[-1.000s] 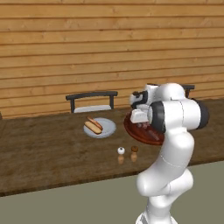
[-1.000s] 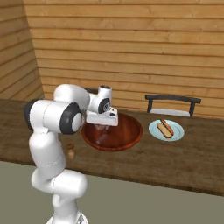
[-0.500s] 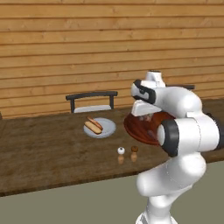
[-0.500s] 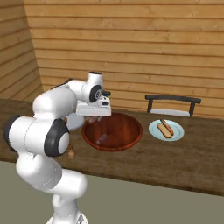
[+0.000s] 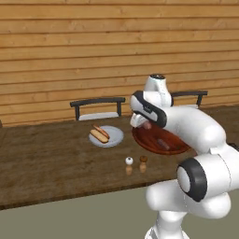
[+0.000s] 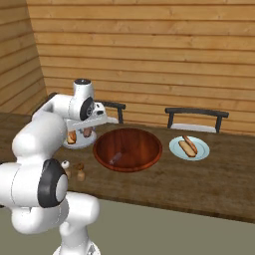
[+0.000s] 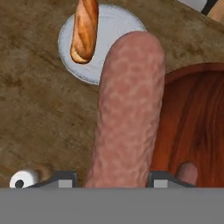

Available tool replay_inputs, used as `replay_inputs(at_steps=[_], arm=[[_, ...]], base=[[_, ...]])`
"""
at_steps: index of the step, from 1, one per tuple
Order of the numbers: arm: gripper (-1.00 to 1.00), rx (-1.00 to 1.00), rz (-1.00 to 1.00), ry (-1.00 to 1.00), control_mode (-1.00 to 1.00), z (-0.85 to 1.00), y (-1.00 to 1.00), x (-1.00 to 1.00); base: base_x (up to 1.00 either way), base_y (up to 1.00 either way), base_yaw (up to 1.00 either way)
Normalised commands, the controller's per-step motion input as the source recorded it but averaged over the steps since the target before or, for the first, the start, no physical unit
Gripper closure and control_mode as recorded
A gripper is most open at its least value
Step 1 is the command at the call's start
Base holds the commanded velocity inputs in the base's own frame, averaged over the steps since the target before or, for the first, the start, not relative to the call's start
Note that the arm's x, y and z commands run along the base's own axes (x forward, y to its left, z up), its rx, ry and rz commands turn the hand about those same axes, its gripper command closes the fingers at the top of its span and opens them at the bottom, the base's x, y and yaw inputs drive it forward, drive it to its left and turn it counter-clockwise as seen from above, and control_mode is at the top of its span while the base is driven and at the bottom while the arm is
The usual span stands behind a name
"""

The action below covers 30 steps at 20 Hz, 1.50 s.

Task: Place one bun and one sausage from the bowl on each plate.

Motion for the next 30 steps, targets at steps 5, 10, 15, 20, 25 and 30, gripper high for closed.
replay_inputs(at_steps=[5,10,15,20,25,30], arm=[[1.0,0.0,0.19,-0.06,-1.0,0.12,0.67,0.36],[1.0,-0.01,0.12,-0.02,-1.0,-0.03,0.37,0.72],[1.0,-0.07,0.08,0.1,-1.0,-0.69,0.17,0.52],[1.0,-0.02,0.06,0.04,-1.0,-0.28,0.06,0.44],[1.0,-0.01,0.05,0.08,-1.0,-0.18,0.18,0.31],[1.0,-0.03,0.01,0.11,-1.0,-0.32,0.03,0.0]], base=[[0.0,0.0,0.0],[0.0,0.0,0.0],[0.0,0.0,0.0],[0.0,0.0,0.0],[0.0,0.0,0.0],[0.0,0.0,0.0]])
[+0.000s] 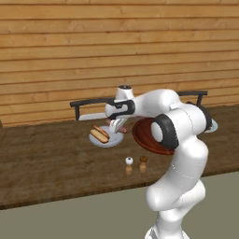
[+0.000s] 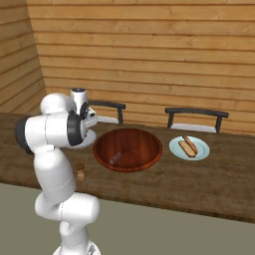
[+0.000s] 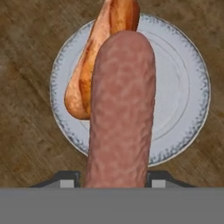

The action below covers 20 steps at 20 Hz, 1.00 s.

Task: Place one bun and one sausage from the bowl on each plate.

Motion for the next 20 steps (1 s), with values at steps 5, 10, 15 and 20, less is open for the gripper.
replay_inputs(at_steps=[5,10,15,20], arm=[[1.0,0.0,0.0,0.02,-1.0,-0.2,0.01,0.2],[1.0,0.0,0.0,0.1,-1.0,-0.19,0.02,0.21],[1.0,0.0,0.0,0.08,-1.0,-0.07,0.01,0.15],[1.0,0.0,0.0,0.04,-1.0,-0.03,0.15,0.29]], base=[[0.0,0.0,0.0],[0.0,0.0,0.0],[0.0,0.0,0.0],[0.0,0.0,0.0]])
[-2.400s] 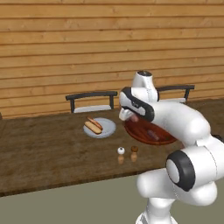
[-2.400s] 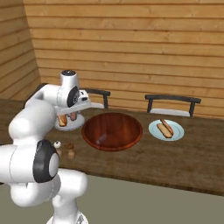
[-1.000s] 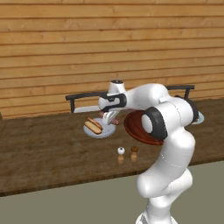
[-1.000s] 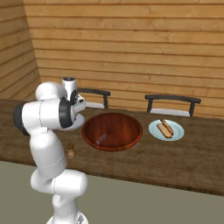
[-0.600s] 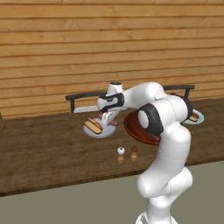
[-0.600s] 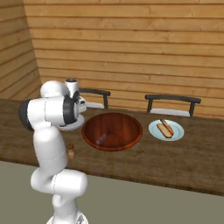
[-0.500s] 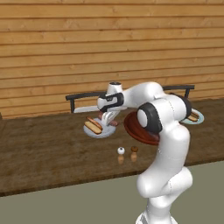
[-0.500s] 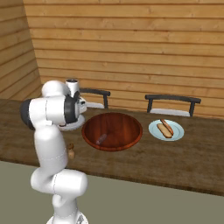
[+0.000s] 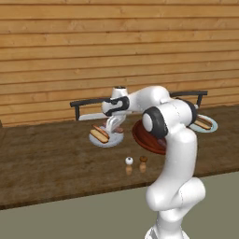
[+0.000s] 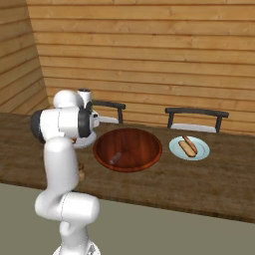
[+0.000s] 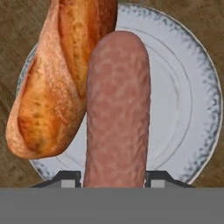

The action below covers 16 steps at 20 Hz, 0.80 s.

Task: Place one bun and one sausage from the bowl on each plate.

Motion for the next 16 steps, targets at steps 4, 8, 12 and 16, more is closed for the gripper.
replay_inputs(at_steps=[4,8,12,16], arm=[[1.0,0.0,0.0,0.03,-1.0,-0.24,0.06,0.15],[1.0,0.0,0.0,0.0,-1.0,-0.37,0.02,0.09],[1.0,0.0,0.0,0.0,-1.0,-0.27,0.02,0.14],[1.0,0.0,0.0,0.0,-1.0,-0.04,0.09,0.3]], base=[[0.0,0.0,0.0],[0.0,0.0,0.0],[0.0,0.0,0.0],[0.0,0.0,0.0]])
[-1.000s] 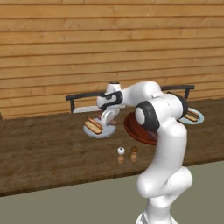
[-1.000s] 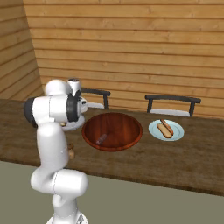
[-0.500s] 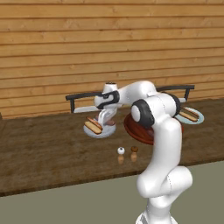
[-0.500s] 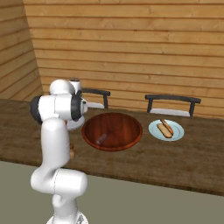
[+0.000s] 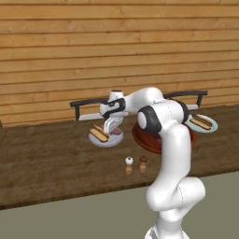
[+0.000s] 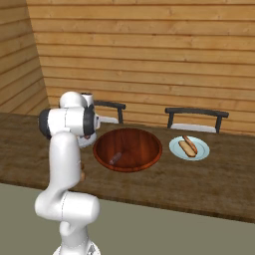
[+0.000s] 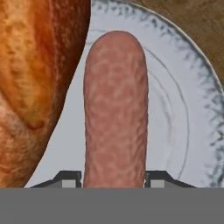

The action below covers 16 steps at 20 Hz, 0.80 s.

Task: Place one bun and one sausage from the bowl on each plate.

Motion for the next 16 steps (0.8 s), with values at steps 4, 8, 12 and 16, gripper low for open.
replay_inputs(at_steps=[4,8,12,16], arm=[[-1.0,0.0,0.0,0.0,-1.0,0.0,0.01,0.06],[-1.0,0.0,0.0,0.0,-1.0,0.0,0.0,0.0],[-1.0,0.0,0.0,0.0,-1.0,0.01,0.0,0.0],[-1.0,0.0,0.0,0.0,-1.0,0.1,0.0,0.0]], base=[[0.0,0.0,0.0],[0.0,0.0,0.0],[0.0,0.0,0.0],[0.0,0.0,0.0]])
